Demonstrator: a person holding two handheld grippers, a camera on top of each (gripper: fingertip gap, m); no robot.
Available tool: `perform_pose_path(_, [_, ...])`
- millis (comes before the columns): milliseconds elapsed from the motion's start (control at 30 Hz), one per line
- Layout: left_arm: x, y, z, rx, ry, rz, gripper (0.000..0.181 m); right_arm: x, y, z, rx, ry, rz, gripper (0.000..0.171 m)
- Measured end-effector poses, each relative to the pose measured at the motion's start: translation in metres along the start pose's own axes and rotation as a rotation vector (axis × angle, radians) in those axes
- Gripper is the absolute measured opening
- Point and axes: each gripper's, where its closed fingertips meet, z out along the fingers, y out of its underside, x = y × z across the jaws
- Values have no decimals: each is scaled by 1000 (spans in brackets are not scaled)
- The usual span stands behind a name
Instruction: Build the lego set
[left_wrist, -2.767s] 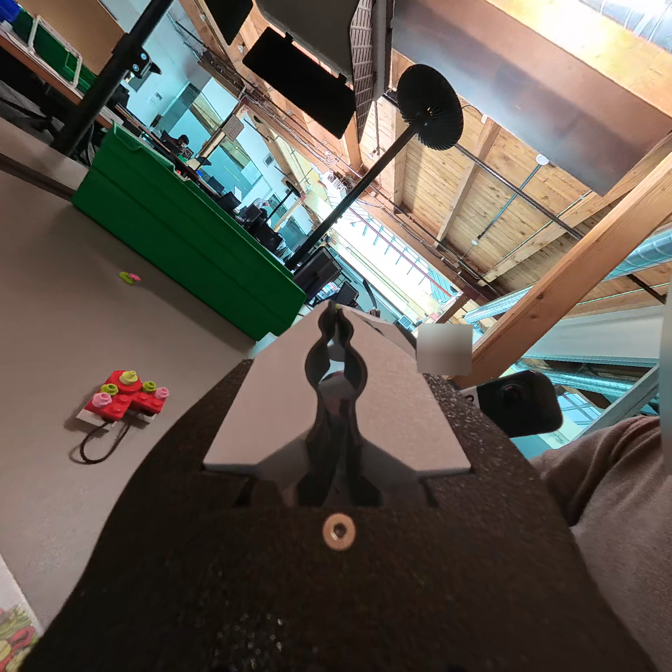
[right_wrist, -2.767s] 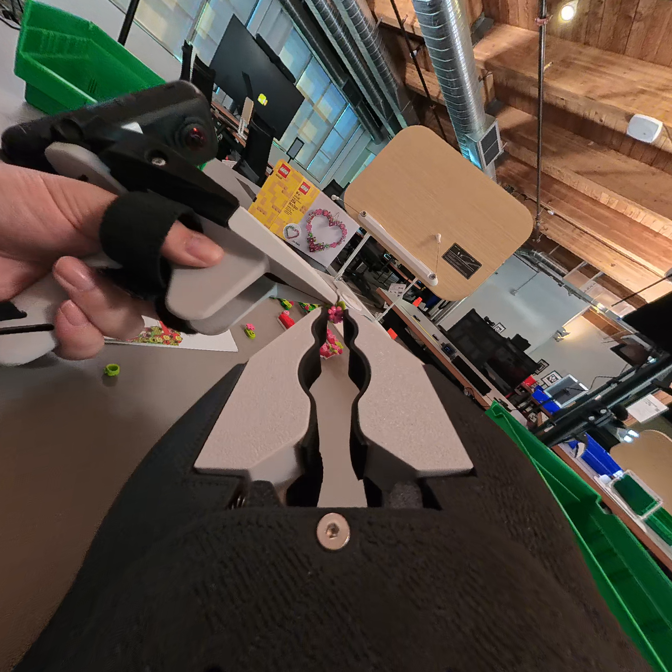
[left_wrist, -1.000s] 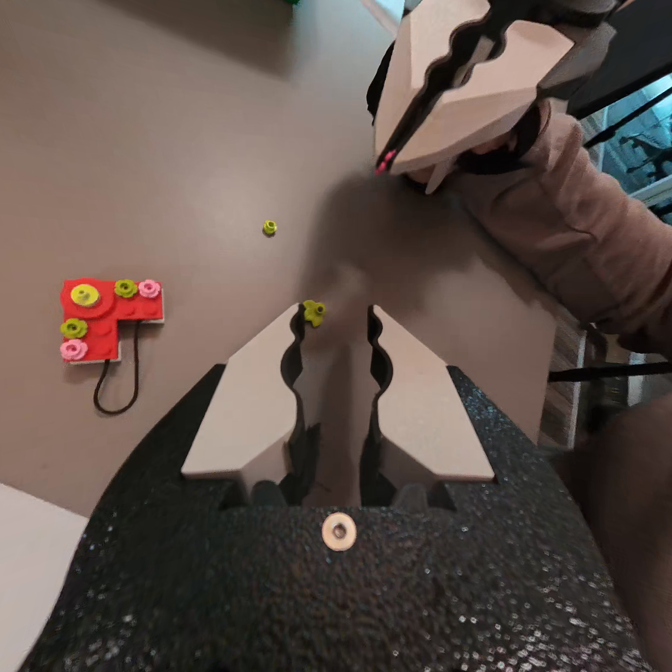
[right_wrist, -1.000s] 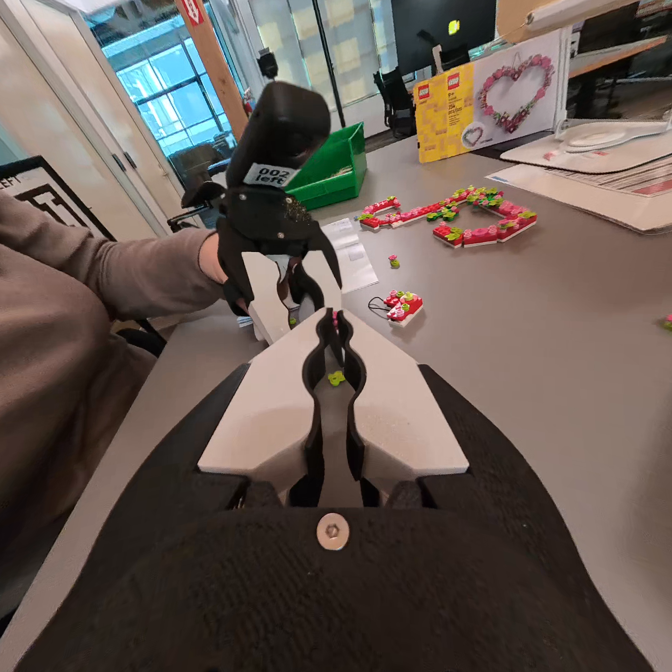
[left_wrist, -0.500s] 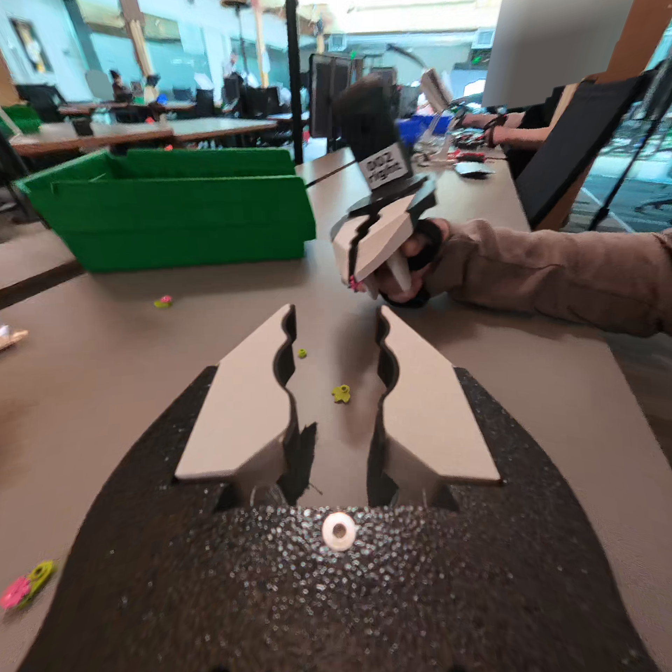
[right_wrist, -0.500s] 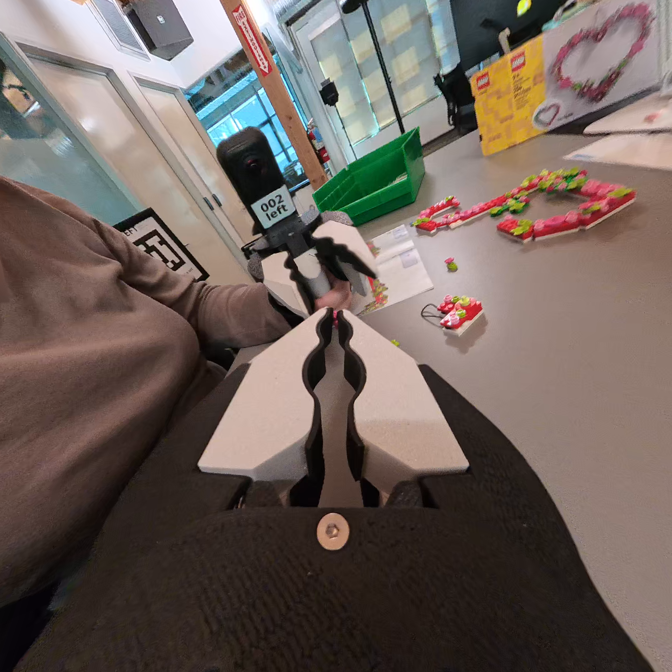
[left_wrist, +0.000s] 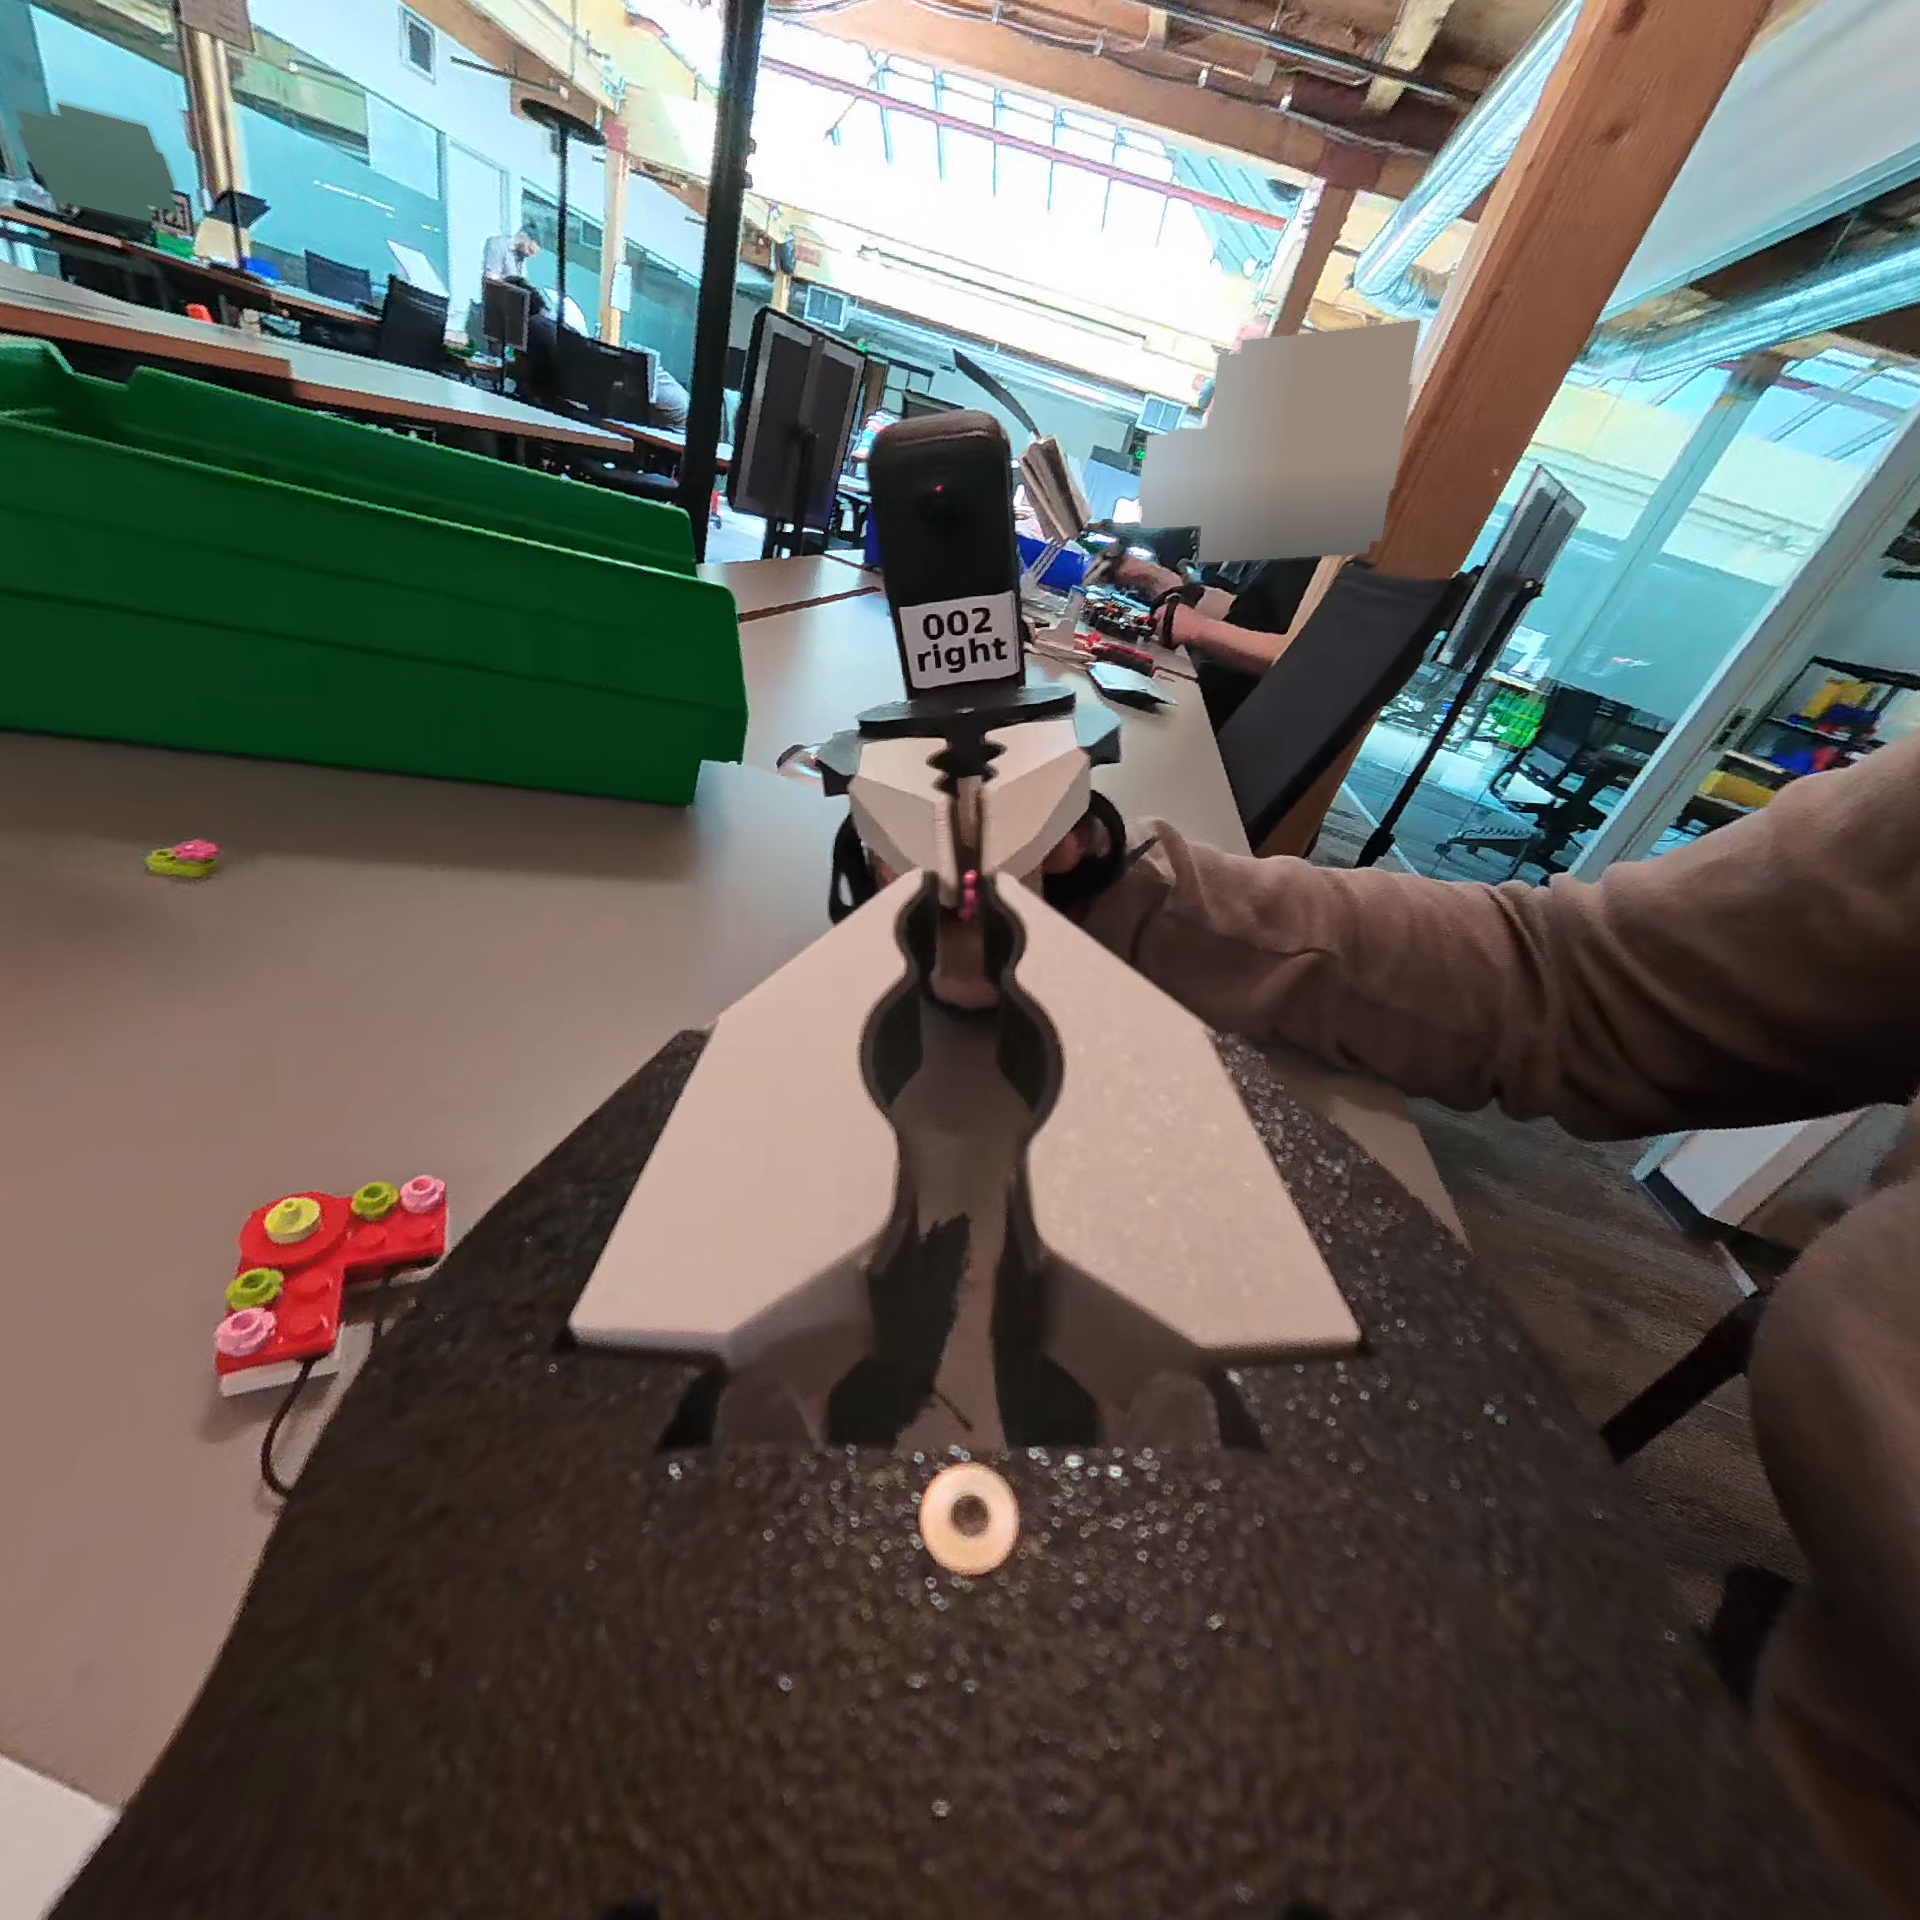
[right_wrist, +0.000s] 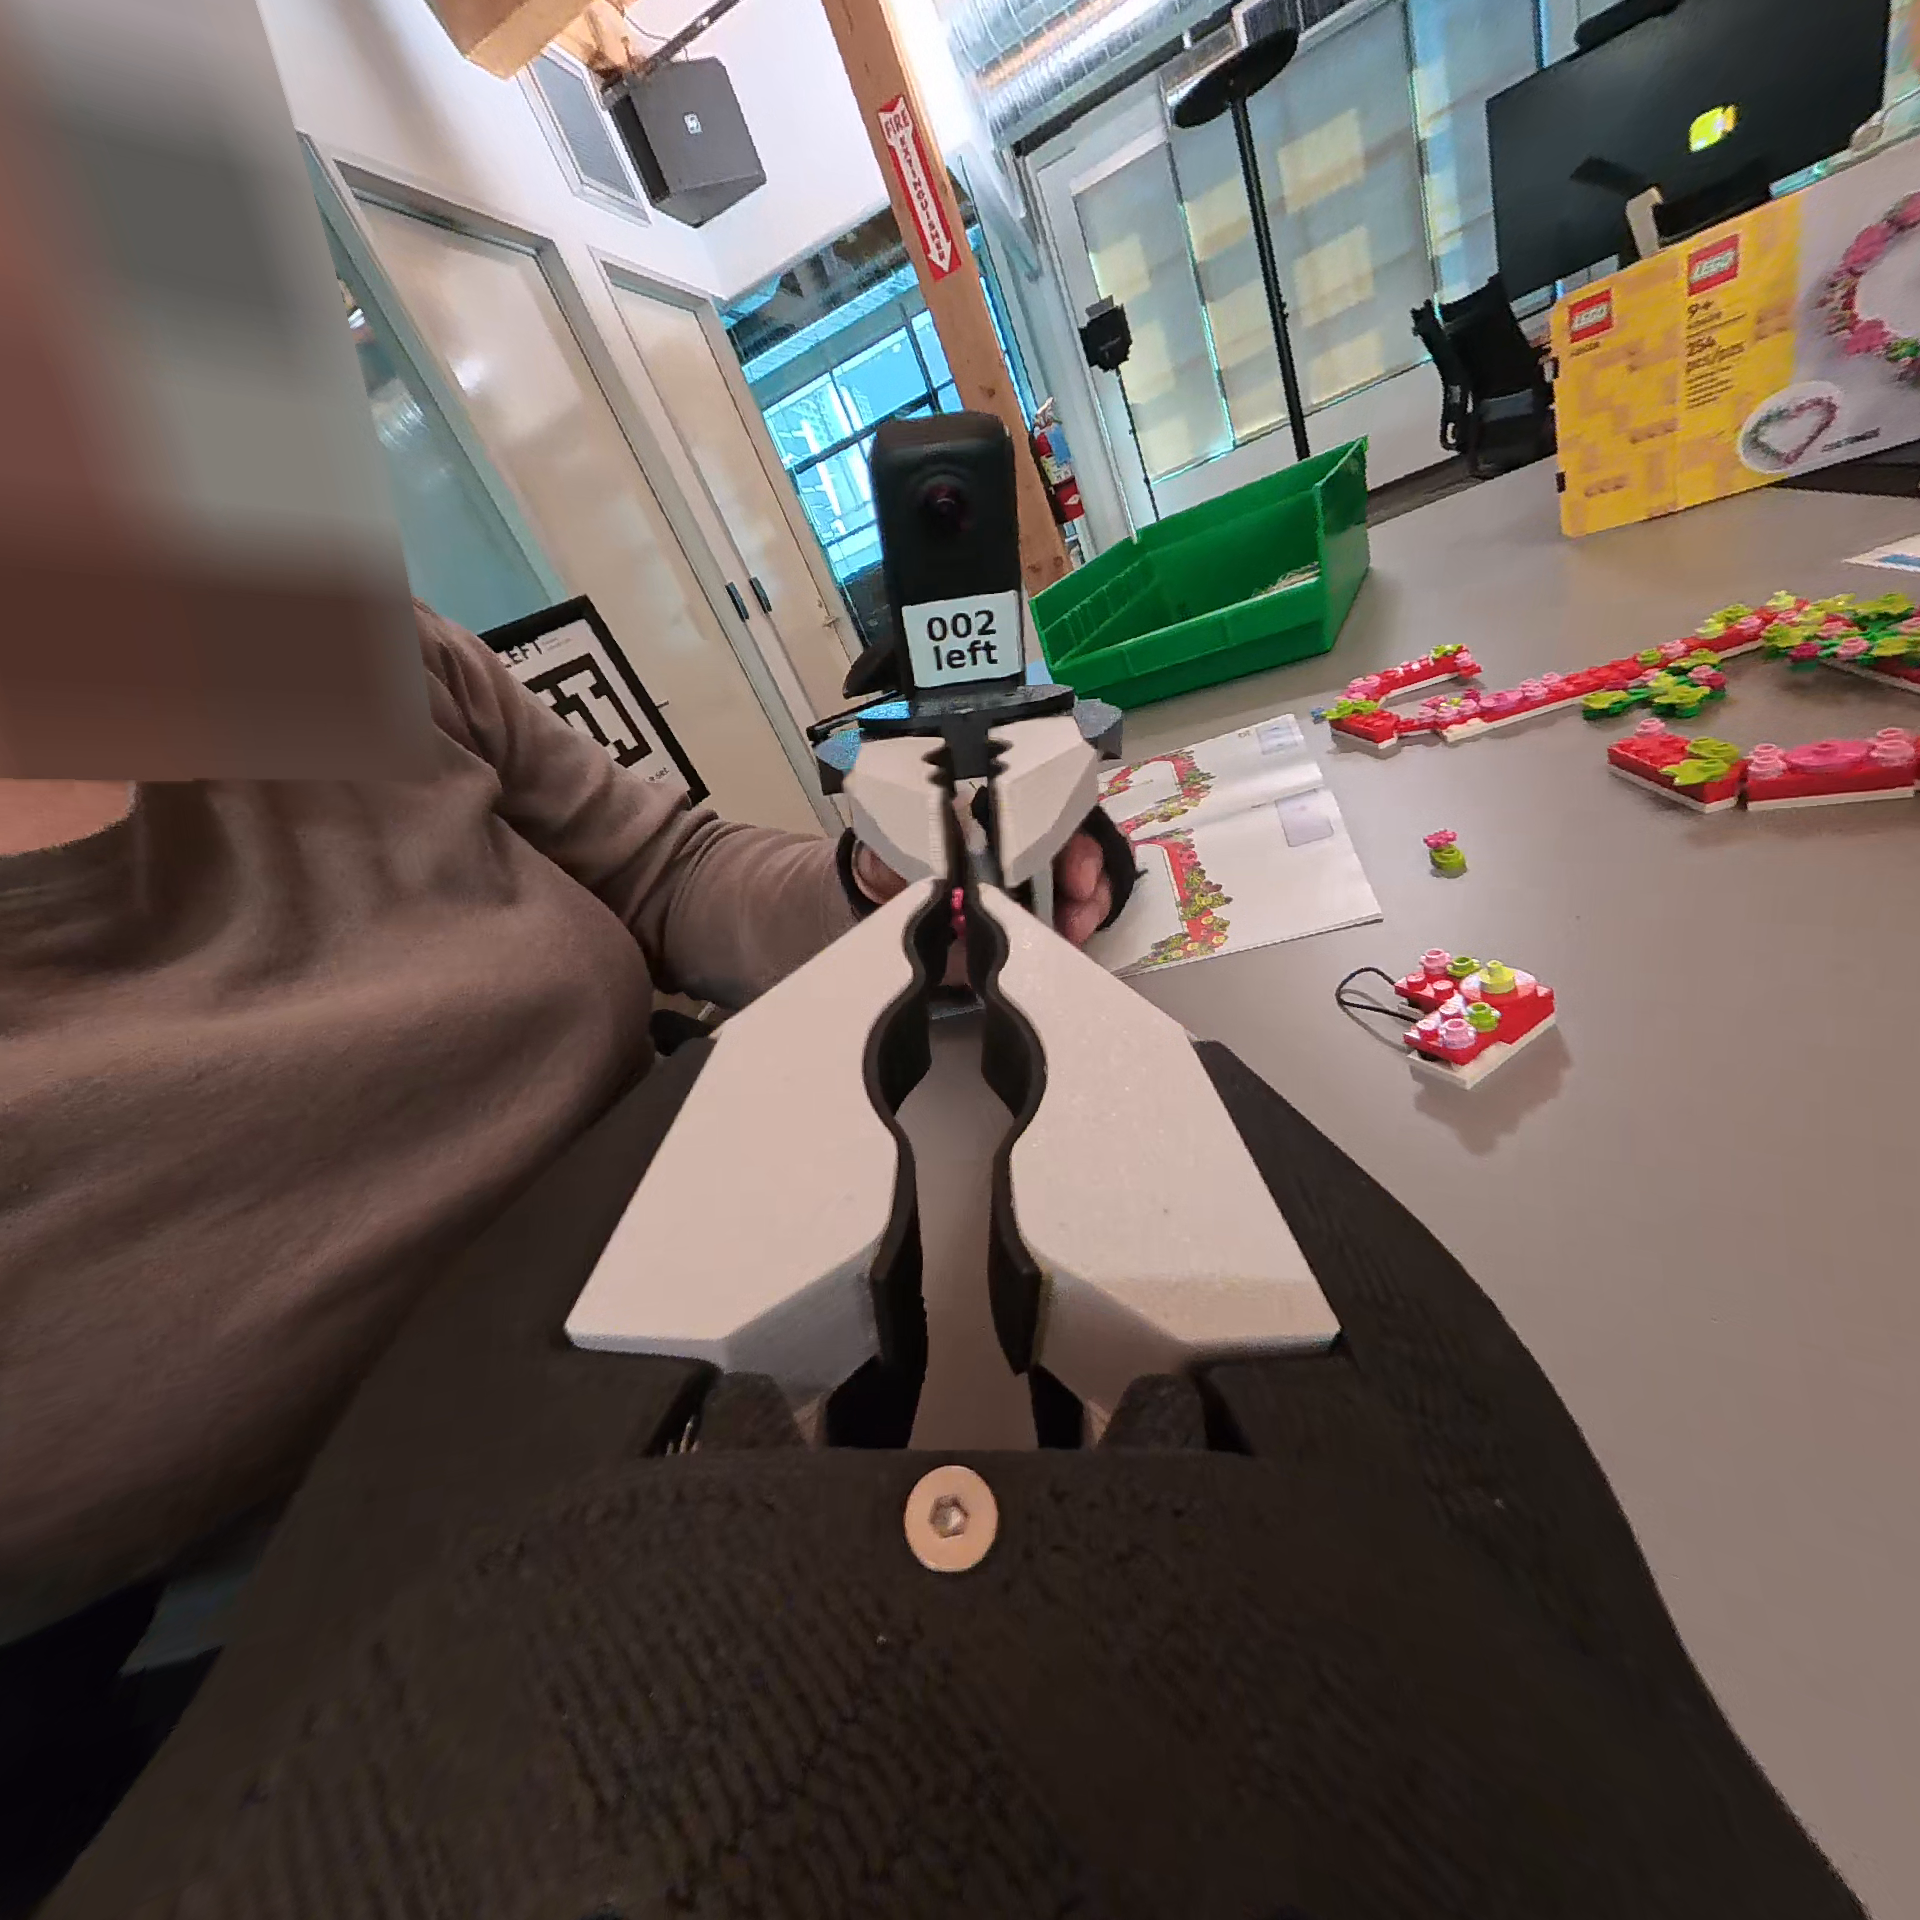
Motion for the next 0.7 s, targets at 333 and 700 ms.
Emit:
perform_pose_path(333, [0,2,0,-1,-1,4,8,-3,-4,0,32,-13,-6,0])
perform_pose_path(700, [4,-1,0,18,41,-27,7,-5,-7,2,56,-24,-9,0])
